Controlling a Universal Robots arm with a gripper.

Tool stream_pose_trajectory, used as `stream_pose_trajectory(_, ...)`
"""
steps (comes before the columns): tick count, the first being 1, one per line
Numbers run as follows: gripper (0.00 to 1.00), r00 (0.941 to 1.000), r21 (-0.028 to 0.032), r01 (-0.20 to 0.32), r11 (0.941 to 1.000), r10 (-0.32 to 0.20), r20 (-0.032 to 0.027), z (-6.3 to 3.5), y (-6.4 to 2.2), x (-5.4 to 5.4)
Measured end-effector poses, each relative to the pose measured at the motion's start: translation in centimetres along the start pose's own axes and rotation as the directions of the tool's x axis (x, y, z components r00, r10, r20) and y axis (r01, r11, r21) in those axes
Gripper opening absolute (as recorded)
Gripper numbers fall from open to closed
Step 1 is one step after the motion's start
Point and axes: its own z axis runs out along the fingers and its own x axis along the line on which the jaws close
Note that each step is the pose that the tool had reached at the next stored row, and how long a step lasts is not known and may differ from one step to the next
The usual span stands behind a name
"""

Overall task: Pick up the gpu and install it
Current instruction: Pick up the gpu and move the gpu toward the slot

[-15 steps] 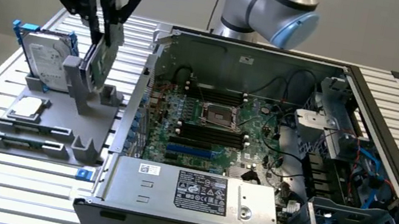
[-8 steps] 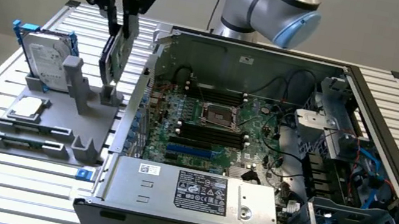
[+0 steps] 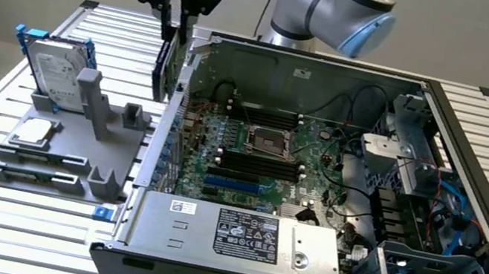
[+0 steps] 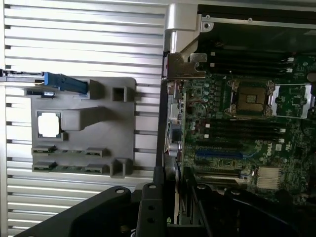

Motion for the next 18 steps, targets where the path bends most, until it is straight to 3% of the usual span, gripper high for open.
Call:
stream_pose_trajectory(5,0.26,1.0000,-0.0032,0.000,1.0000,0.000,-0.0039,-0.01,-0.22,-2.3)
stream_pose_trajectory(18,0.26,0.9999,-0.0041,0.000,1.0000,0.000,-0.0149,0.53,-0.57,-8.2)
